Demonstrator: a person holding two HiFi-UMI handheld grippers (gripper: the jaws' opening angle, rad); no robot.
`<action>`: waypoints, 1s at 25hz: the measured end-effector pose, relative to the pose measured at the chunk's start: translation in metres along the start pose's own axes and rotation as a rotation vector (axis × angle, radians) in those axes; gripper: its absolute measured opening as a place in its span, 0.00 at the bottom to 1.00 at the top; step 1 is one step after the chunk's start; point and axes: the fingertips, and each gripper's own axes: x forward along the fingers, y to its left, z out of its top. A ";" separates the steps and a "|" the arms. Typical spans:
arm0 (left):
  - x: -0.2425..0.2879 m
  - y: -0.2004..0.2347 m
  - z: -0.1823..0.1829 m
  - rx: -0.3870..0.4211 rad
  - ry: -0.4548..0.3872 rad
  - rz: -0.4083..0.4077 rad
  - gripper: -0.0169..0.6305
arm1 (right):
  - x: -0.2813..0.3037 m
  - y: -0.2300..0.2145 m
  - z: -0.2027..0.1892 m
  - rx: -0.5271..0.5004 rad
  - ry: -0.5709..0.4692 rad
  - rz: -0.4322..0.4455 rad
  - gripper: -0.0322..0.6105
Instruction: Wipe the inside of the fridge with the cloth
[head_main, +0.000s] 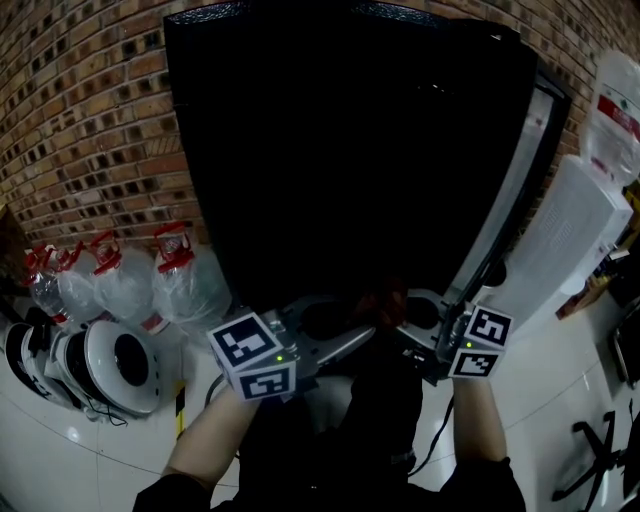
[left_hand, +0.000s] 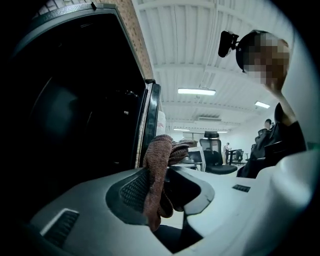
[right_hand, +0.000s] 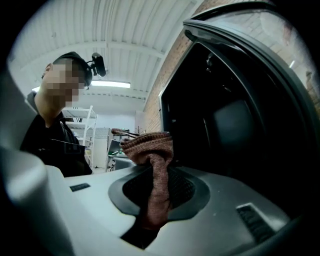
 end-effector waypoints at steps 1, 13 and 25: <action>-0.003 0.000 0.001 -0.029 -0.014 -0.015 0.20 | -0.002 0.004 0.000 0.005 -0.002 0.029 0.17; -0.011 -0.002 0.005 -0.014 -0.030 -0.033 0.10 | 0.000 0.018 0.001 -0.003 -0.009 0.075 0.20; -0.014 0.003 0.034 -0.008 -0.132 -0.035 0.09 | -0.023 0.024 0.020 -0.074 -0.039 -0.066 0.28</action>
